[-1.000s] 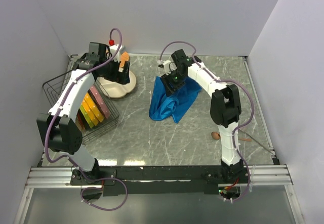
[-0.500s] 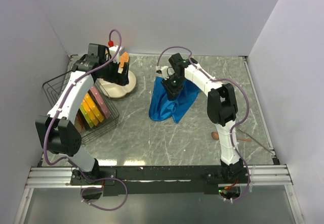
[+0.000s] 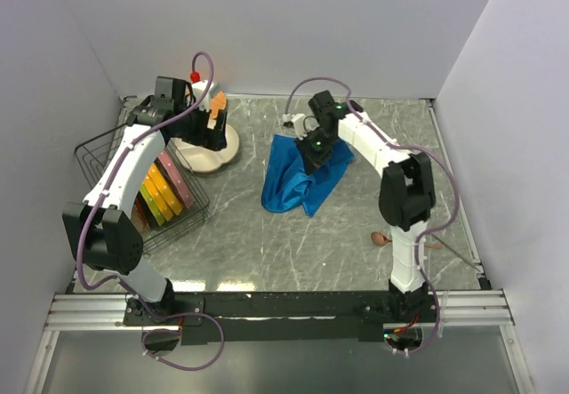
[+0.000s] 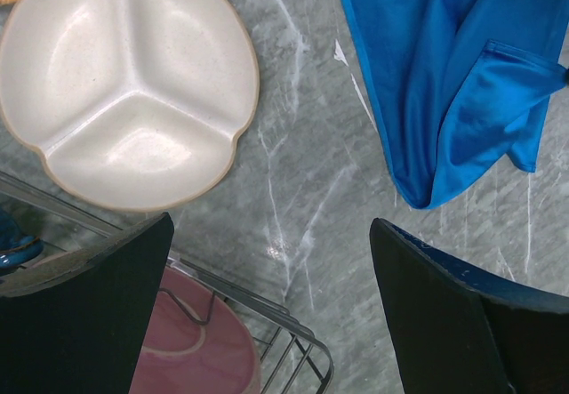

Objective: Fold the napkin into a case and place the utensils inside
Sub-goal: Pick up the crumpled napkin from the center of the board.

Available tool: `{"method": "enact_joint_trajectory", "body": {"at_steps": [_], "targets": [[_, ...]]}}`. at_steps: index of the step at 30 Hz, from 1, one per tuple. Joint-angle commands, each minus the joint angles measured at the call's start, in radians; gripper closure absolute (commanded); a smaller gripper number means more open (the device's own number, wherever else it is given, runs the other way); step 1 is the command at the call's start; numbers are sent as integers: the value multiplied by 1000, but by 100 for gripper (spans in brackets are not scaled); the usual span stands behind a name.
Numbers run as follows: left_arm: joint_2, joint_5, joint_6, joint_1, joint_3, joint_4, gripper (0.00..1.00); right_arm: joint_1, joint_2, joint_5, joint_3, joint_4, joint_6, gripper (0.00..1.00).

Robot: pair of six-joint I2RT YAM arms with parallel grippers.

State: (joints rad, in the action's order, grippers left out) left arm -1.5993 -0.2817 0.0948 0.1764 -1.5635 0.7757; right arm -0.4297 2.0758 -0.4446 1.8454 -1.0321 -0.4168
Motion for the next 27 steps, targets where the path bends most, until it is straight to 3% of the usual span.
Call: {"method": "enact_joint_trajectory", "body": {"at_steps": [1, 7, 8, 9, 13, 20, 27], "targets": [[-19, -48, 17, 0, -29, -16, 1, 20, -96, 33, -51, 96, 4, 100], [-44, -60, 14, -2, -56, -7, 1, 17, 38, 21, 89, 37, 33, 100], [-42, -62, 14, -2, -56, -6, 1, 17, 46, 12, 124, 26, 38, 95], [-41, -60, 16, 0, -52, -4, 1, 17, 50, 1, 138, 11, 38, 78], [-24, -62, 11, -2, -24, -21, 1, -4, 55, 13, 147, 24, 49, 56], [-34, -60, 10, -2, -36, -15, 1, -18, 148, 67, 212, -32, 27, 46], [-47, -65, 5, 0, -56, -13, 1, -21, 199, 106, 221, -28, 27, 45]]}}
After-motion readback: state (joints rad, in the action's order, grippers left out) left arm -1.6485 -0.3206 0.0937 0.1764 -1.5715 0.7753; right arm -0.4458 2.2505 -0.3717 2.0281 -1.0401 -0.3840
